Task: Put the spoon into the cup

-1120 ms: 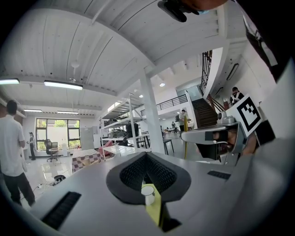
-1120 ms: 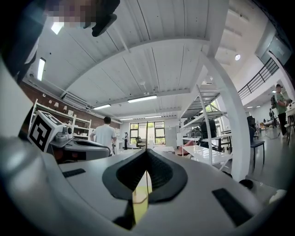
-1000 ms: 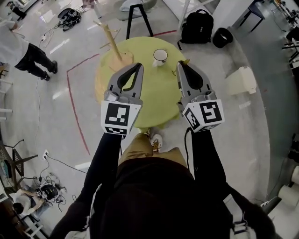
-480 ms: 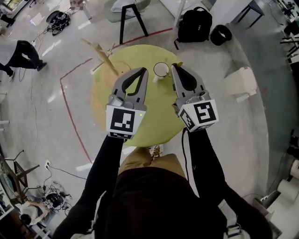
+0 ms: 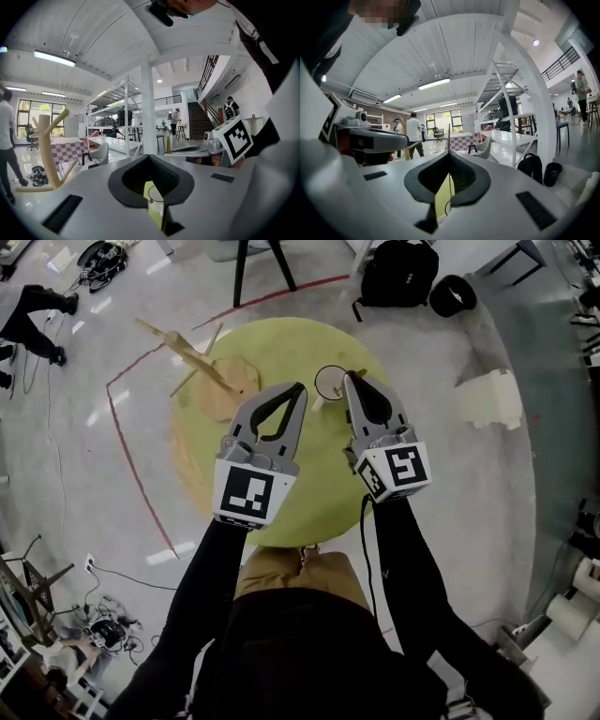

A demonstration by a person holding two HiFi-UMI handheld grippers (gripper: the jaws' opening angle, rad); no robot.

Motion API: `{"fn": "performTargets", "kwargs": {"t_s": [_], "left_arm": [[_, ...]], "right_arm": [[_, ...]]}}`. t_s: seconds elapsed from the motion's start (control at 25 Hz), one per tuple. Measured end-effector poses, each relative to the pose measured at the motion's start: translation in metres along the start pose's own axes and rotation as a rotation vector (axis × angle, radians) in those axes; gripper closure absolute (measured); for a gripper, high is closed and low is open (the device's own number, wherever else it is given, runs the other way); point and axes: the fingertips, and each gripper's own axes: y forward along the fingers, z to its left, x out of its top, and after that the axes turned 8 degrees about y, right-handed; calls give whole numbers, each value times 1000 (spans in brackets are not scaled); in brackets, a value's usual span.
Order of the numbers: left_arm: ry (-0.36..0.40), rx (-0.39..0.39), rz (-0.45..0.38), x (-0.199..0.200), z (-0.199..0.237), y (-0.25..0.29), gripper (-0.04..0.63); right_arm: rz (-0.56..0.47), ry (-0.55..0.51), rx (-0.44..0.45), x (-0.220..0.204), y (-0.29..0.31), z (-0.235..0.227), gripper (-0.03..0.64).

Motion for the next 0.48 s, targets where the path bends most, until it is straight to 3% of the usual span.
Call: {"fn": "performTargets", "kwargs": {"t_s": [0.48], "left_arm": [[-45,-36,51,-34,1,18,580]], "right_arm": [[135,22,-23,-62,7,-15,589]]}}
